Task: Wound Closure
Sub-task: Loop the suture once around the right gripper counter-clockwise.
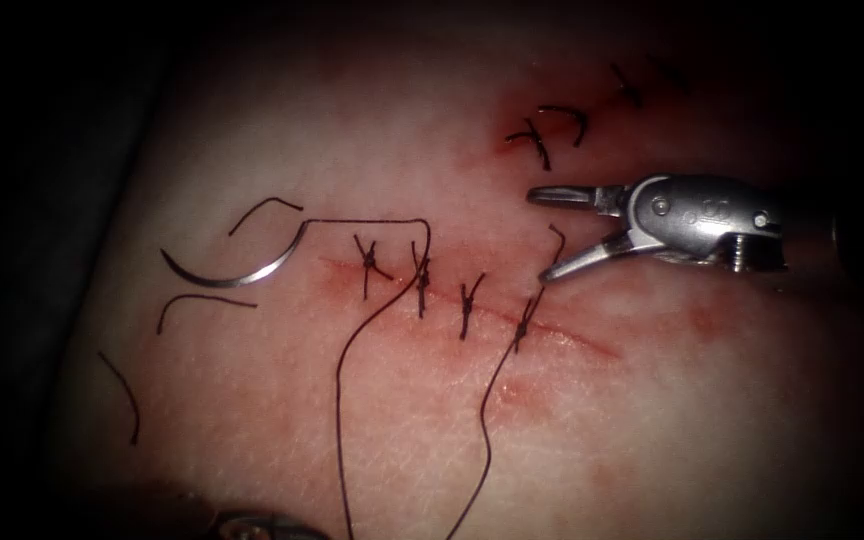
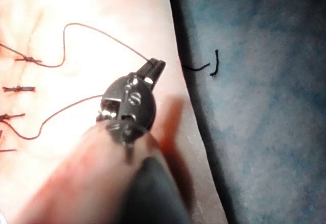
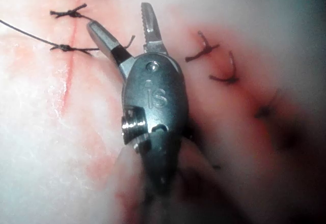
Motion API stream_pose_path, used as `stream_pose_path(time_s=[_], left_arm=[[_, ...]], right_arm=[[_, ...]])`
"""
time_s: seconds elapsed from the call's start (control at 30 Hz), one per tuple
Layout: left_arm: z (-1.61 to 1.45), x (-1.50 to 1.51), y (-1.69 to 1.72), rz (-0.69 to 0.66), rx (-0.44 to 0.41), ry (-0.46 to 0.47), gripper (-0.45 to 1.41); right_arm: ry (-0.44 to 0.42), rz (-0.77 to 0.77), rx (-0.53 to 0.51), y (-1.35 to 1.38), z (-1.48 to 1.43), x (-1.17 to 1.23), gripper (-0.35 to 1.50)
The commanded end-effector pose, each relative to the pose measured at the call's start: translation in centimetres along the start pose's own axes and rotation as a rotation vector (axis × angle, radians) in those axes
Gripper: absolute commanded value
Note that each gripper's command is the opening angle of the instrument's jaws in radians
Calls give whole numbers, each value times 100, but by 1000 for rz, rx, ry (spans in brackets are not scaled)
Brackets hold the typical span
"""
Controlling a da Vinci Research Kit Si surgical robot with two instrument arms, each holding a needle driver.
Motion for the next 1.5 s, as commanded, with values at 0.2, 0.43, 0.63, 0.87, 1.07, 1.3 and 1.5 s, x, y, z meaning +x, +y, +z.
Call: stream_pose_path(time_s=[0.2,0.43,0.63,0.87,1.07,1.3,1.5], left_arm=[[-12,23,-34,62,145,16,-45],[-32,27,-71,100,183,-27,-45],[-48,23,-92,122,203,-30,-45],[-66,21,-99,130,217,-34,-45],[-83,18,-109,127,257,-21,-45],[-94,4,-129,98,278,-32,-45],[-94,-24,-151,67,297,-70,-45]], right_arm=[[75,30,-31,9,-18,9,113],[97,-12,-71,-7,-23,20,83],[-2,-61,-8,-30,1,18,-35],[10,-87,71,-40,47,6,-35],[56,-128,162,-55,70,-1,-35],[130,-166,245,-68,75,1,-35],[185,-159,304,-79,73,2,-35]])
